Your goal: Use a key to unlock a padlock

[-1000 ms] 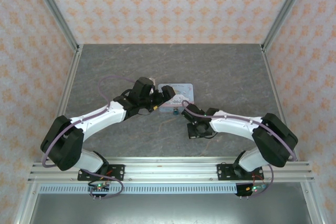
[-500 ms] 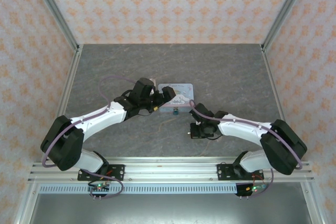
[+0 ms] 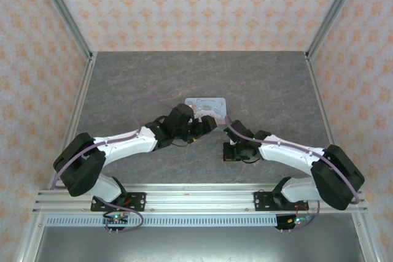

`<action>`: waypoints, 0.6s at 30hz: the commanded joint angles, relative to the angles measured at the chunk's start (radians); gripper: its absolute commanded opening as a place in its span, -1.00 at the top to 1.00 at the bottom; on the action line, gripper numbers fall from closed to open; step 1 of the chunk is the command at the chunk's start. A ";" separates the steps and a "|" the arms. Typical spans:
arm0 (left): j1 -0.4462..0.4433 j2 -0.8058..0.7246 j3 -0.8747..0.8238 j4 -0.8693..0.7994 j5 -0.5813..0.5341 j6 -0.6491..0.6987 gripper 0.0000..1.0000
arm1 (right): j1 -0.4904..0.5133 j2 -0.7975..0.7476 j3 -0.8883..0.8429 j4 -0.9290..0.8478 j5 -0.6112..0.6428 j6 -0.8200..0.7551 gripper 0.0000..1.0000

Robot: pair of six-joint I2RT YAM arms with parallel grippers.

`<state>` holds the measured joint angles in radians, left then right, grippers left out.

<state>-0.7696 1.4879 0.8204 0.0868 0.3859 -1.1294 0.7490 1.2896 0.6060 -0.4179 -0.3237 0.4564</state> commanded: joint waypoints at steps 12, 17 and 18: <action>-0.048 0.067 -0.043 0.196 -0.024 -0.125 -0.26 | -0.033 -0.072 0.066 0.017 -0.018 0.097 1.00; -0.048 0.075 -0.048 0.229 -0.037 -0.133 -0.12 | -0.048 -0.076 0.102 0.021 -0.028 0.134 1.00; -0.048 0.075 -0.054 0.240 -0.041 -0.136 -0.11 | -0.051 -0.076 0.106 0.022 -0.025 0.144 1.00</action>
<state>-0.8116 1.5570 0.7818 0.2615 0.3809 -1.2457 0.7071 1.2308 0.6777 -0.4084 -0.3489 0.5564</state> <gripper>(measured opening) 0.562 0.042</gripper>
